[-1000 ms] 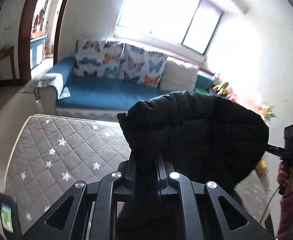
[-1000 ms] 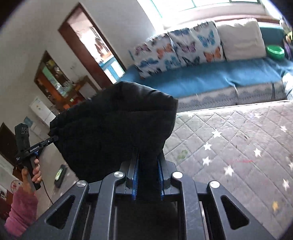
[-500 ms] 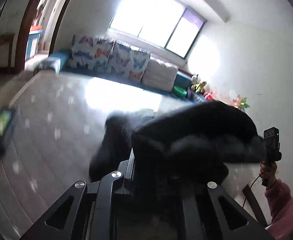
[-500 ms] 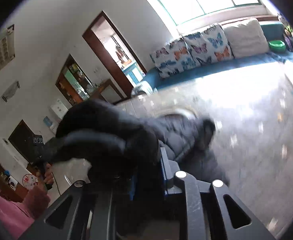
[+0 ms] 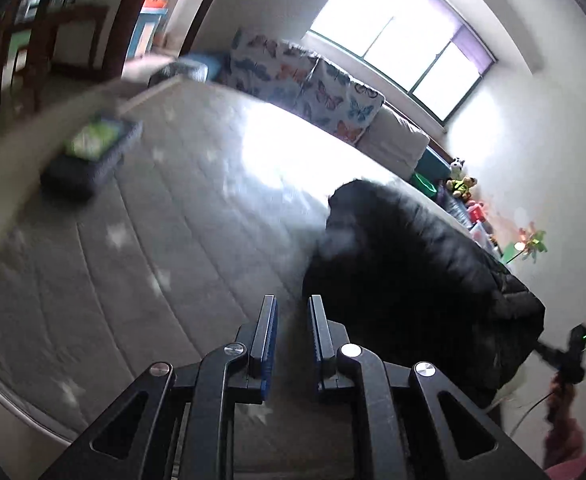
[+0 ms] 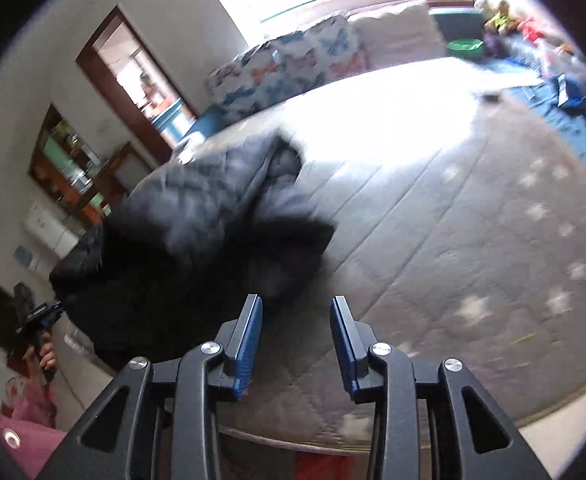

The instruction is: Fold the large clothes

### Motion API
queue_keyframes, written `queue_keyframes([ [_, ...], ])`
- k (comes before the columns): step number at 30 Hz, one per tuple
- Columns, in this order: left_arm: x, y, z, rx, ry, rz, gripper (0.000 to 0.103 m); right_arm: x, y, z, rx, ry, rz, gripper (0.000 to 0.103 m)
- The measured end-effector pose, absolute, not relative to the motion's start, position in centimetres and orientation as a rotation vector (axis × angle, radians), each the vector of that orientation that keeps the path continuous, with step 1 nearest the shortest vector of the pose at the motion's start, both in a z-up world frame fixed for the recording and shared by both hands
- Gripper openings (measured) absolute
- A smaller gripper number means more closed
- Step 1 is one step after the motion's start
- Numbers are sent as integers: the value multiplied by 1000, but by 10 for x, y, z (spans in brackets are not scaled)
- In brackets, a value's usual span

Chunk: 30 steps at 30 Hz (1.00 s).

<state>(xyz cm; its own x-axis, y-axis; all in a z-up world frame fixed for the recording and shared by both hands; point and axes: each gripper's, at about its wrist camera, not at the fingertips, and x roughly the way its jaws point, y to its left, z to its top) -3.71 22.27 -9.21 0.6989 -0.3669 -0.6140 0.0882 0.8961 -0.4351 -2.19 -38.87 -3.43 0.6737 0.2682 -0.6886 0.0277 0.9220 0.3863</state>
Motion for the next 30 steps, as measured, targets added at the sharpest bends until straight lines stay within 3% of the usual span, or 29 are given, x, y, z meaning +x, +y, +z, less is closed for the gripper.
queue_keyframes([
  [2, -34, 216, -68, -356, 727, -267, 24, -15, -387, -10, 376, 788, 135, 52],
  [5, -28, 194, -31, -301, 674, -319, 45, 6, -375, 22, 378, 743, 171, 57],
  [7, -19, 175, -9, -253, 664, -344, 67, 30, -360, 37, 358, 750, 187, 57],
  [8, -10, 165, 3, -237, 661, -357, 70, 47, -351, 41, 336, 769, 188, 57],
  [18, 119, 31, 55, -201, 890, -521, 74, 158, -230, 34, 148, 1060, 220, 57],
  [24, 225, -30, 17, -281, 1062, -509, 73, 206, -194, -9, 192, 1197, 181, 57],
  [30, 257, -59, -50, -276, 1177, -523, 66, 215, -177, -46, 106, 1298, 106, 57],
])
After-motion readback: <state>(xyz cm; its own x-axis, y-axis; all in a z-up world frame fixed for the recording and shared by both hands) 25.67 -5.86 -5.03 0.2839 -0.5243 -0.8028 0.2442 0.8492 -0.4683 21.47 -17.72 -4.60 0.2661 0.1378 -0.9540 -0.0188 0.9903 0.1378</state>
